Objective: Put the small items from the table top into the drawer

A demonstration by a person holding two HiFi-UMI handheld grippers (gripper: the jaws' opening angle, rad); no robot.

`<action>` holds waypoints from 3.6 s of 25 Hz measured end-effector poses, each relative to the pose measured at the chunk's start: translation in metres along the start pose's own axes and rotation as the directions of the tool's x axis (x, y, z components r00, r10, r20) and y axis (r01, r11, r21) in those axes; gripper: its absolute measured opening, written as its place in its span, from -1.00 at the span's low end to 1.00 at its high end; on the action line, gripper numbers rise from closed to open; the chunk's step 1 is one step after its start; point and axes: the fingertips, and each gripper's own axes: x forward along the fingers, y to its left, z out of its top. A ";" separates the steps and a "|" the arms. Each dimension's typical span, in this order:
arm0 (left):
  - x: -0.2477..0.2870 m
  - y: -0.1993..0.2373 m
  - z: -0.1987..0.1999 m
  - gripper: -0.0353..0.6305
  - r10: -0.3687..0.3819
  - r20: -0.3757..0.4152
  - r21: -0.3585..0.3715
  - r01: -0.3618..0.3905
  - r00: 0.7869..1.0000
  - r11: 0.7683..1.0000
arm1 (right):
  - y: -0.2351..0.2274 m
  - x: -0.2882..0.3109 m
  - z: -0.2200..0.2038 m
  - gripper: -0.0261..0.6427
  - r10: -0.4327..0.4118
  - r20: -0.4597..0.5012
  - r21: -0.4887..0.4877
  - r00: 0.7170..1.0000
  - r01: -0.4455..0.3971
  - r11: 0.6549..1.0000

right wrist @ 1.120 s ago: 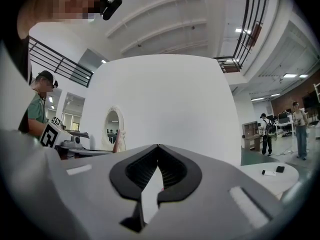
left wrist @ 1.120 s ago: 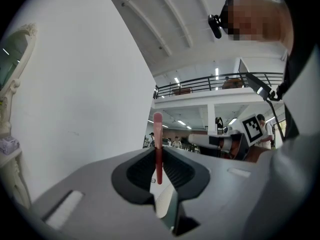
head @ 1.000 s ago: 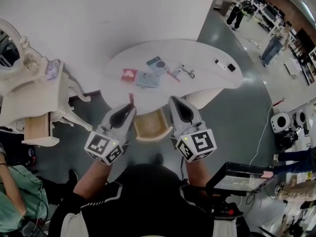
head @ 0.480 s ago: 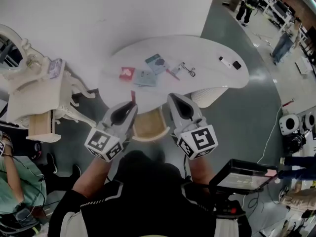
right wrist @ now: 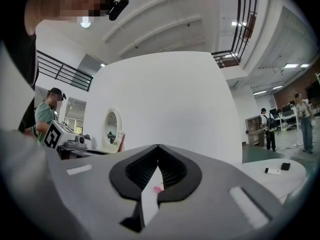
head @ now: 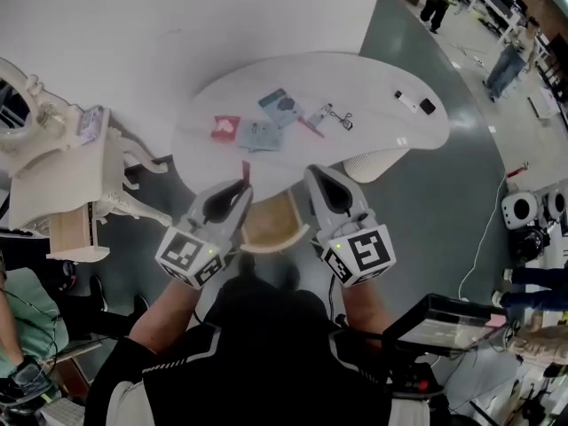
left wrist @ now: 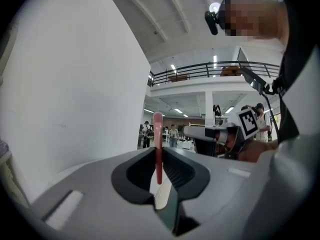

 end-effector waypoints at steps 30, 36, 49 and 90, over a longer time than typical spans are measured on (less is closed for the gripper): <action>0.062 0.001 -0.271 -0.76 -0.220 -0.573 0.091 0.328 0.789 0.940 | -0.060 -0.037 -0.109 -0.91 -0.260 -0.146 0.064 0.955 0.271 0.960; 0.054 -0.007 -0.341 -0.76 -0.262 -0.719 0.011 0.387 0.644 0.922 | -0.072 -0.054 -0.136 -0.91 -0.299 -0.159 0.099 0.941 0.316 0.943; 0.049 0.003 -0.448 -0.76 -0.223 -0.862 -0.004 0.434 0.455 0.901 | -0.088 -0.087 -0.192 -0.92 -0.373 -0.226 0.150 0.900 0.410 0.900; 0.049 0.043 -0.571 -0.76 -0.059 -0.993 -0.011 0.429 0.100 0.903 | -0.113 -0.148 -0.263 -0.91 -0.456 -0.368 0.176 0.810 0.542 0.822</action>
